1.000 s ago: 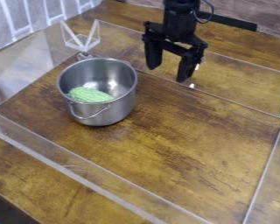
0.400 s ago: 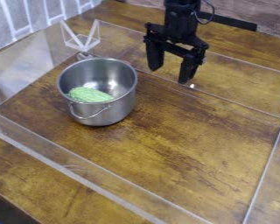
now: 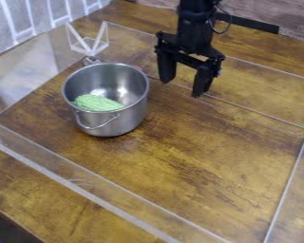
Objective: Put the green object in the silver pot
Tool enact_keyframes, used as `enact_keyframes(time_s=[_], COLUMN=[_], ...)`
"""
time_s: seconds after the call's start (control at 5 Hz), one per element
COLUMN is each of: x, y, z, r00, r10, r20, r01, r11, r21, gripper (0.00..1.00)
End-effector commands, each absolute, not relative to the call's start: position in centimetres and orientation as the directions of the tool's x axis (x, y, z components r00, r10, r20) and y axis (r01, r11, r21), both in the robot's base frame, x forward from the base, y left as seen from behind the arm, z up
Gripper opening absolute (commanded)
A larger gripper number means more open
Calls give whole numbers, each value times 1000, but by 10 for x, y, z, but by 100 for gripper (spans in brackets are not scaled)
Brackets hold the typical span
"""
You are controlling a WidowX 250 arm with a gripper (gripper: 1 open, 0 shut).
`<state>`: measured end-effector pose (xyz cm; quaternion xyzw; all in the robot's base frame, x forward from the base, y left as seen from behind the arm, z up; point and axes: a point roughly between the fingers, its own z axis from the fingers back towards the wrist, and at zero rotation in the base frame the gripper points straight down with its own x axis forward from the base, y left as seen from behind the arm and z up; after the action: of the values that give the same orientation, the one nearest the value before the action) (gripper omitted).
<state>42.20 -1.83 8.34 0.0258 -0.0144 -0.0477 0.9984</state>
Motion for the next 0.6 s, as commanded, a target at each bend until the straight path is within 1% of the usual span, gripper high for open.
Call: enact_keyframes(time_s=[0.0,0.2,0.4], x=[429,431,432], y=[-27,-25,-23], z=[119,124,125], r00=[987,986,987], r10=[-117,-117,-117], r20=[109,114,114], r01=[110,109,110], r11=[991,991,992], r21=[69,72,68], gripper=[100,100,100])
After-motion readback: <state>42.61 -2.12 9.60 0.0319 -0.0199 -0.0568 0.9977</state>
